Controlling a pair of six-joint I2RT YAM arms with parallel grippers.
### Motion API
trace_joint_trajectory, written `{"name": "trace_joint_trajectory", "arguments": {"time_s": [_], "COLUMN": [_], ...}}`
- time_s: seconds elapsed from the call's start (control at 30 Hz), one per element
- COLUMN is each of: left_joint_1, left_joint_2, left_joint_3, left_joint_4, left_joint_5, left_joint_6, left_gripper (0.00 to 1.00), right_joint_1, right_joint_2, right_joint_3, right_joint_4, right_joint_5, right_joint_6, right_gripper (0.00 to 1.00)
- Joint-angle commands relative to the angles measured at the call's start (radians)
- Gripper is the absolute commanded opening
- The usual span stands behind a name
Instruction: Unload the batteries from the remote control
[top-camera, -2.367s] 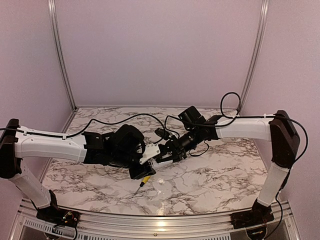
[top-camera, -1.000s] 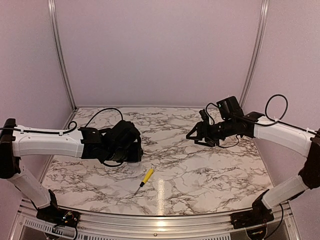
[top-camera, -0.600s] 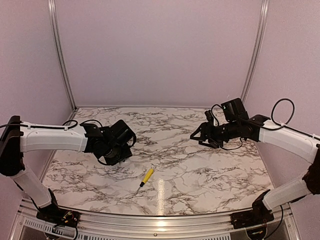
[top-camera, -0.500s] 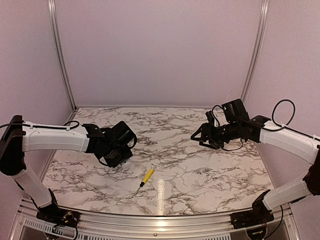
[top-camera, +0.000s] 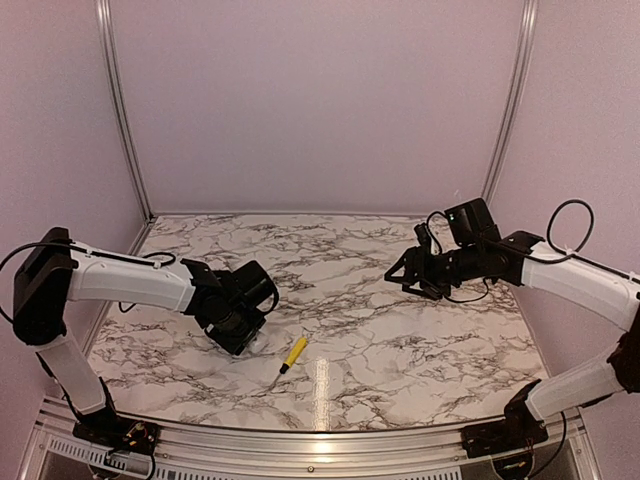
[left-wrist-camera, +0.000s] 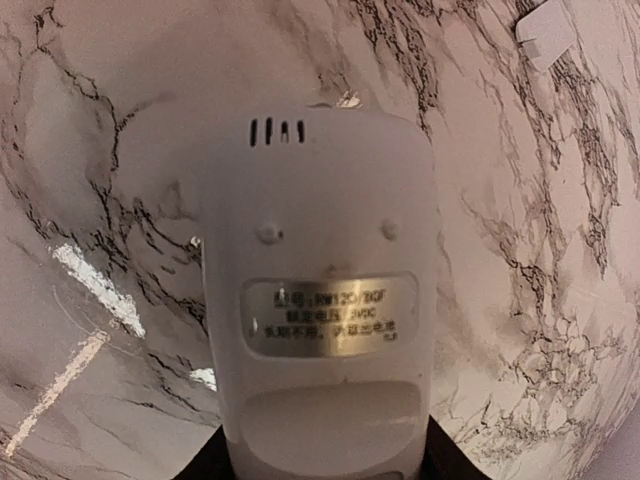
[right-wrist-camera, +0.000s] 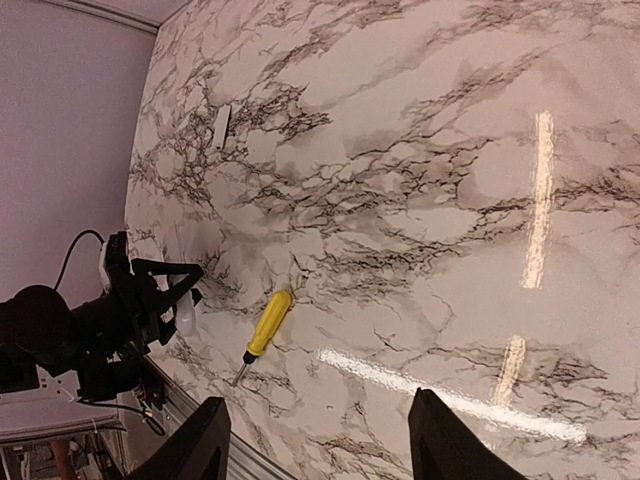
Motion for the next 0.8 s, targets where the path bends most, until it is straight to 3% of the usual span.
{"name": "trace_joint_trajectory", "arguments": {"time_s": [0.0, 0.6, 0.77], "left_joint_1": [0.003, 0.008, 0.008], "left_joint_2": [0.043, 0.13, 0.069], "left_joint_3": [-0.004, 0.036, 0.024], "left_joint_4": [-0.024, -0.01, -0.009], "left_joint_5": [0.009, 0.07, 0.006], "left_joint_6": [-0.073, -0.077, -0.009], "left_gripper": [0.35, 0.85, 0.9], "right_joint_1": [-0.001, -0.001, -0.001], "right_joint_2": [-0.038, -0.116, -0.128], "right_joint_3": [0.013, -0.005, -0.015], "right_joint_4": [-0.037, -0.093, -0.103], "right_joint_5": [0.03, 0.068, 0.081], "right_joint_6": [-0.004, -0.011, -0.018], "right_gripper": [0.6, 0.6, 0.6]}}
